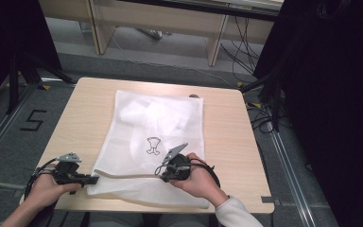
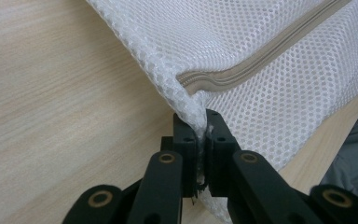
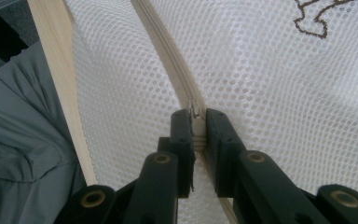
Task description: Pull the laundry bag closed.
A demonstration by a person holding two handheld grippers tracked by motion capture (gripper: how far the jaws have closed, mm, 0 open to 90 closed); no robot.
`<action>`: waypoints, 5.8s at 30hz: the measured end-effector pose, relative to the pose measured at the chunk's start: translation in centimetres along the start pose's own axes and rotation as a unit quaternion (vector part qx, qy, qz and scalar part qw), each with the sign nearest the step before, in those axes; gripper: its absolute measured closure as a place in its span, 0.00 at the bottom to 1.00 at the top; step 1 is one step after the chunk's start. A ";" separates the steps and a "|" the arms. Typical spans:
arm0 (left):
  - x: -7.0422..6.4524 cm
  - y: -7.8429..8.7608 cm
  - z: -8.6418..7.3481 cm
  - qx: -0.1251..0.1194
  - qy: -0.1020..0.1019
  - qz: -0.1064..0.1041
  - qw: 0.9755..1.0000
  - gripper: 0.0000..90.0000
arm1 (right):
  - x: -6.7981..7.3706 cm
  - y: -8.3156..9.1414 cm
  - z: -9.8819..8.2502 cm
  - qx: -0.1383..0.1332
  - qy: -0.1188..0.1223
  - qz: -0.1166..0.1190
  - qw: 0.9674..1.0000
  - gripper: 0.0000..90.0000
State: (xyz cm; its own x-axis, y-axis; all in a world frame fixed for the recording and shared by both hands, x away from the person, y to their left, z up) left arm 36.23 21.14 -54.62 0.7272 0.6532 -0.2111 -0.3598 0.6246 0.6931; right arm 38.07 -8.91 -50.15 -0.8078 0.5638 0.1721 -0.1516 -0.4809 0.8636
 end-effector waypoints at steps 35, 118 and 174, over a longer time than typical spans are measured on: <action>0.0 0.0 0.0 0.000 0.000 0.001 1.000 0.94 | -0.9 0.7 -1.1 -0.002 -0.012 -0.008 1.000 0.92; 0.0 0.2 0.0 0.009 0.001 -0.002 1.000 0.94 | -3.6 3.2 -4.5 -0.012 -0.060 -0.035 0.997 0.92; 0.1 0.1 -0.1 0.012 0.001 -0.003 1.000 0.94 | -5.7 4.8 -7.2 -0.006 -0.094 -0.051 0.994 0.92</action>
State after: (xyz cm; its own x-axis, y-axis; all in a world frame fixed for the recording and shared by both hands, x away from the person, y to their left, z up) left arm 36.17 21.30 -54.59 0.7284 0.6499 -0.2167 -0.3409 0.6183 0.7082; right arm 37.81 -19.26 -50.46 -0.6676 0.7250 0.1695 -0.2351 -0.4213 0.8759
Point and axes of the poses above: each handheld gripper's, and its own axes: y roughly backward along the jaws, z roughly out of its top, x roughly to its left, the point moved 6 cm from there along -y, roughly forward along the jaws, and after that the axes turned 11 degrees about -y, right-handed, at the moved point
